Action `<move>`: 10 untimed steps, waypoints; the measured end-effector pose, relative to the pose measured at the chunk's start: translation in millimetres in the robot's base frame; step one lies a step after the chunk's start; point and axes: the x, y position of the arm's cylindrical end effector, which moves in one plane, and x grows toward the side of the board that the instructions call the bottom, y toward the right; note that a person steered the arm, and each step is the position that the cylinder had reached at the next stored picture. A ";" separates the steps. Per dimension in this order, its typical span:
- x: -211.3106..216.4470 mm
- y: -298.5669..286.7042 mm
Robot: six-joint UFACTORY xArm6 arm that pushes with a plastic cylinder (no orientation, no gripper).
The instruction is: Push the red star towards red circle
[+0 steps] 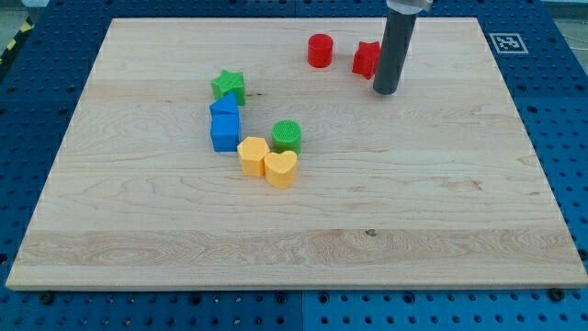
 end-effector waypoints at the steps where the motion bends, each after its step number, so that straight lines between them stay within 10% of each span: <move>1: -19.9 1.7; 10: -42.7 14.9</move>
